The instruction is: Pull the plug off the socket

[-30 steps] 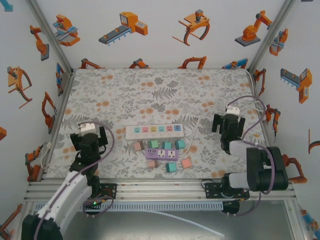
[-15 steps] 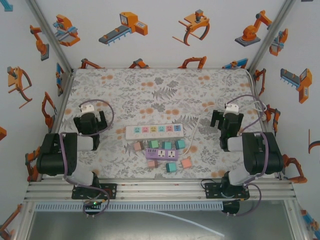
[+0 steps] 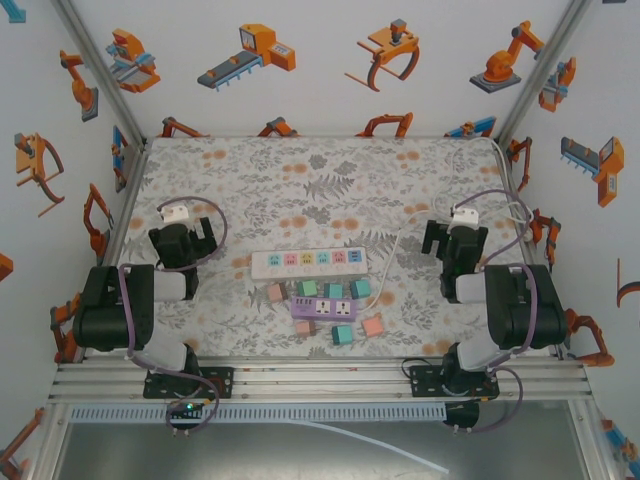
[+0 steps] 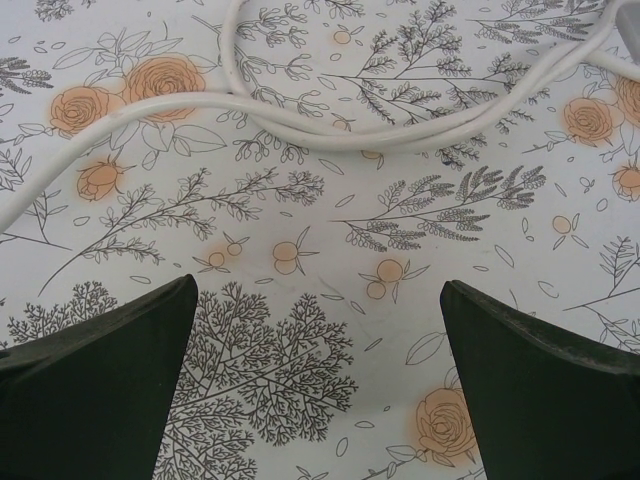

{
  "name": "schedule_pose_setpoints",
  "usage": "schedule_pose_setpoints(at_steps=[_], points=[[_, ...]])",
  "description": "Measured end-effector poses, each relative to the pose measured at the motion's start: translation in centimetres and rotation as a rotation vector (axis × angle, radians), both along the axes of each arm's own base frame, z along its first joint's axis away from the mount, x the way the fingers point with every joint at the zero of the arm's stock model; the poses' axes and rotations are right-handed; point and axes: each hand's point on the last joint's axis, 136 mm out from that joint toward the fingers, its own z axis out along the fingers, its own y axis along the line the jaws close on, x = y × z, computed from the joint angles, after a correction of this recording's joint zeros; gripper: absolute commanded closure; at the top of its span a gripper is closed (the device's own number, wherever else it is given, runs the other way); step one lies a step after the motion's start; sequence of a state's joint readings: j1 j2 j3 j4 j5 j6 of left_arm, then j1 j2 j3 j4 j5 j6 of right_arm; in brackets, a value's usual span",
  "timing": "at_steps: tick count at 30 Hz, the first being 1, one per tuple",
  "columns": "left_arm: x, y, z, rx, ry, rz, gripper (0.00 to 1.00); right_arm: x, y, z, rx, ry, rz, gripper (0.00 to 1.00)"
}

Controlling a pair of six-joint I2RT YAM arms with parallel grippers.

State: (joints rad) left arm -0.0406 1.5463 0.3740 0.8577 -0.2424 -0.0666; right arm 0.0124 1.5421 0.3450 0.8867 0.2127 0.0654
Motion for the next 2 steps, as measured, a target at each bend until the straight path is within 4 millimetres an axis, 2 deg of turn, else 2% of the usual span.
schedule_pose_setpoints(at_steps=[2], points=[[-0.01, 0.0, -0.03, 0.0, 0.001, 0.0, 0.03, 0.0, -0.18, 0.01, 0.003, -0.001, -0.004, 0.01]])
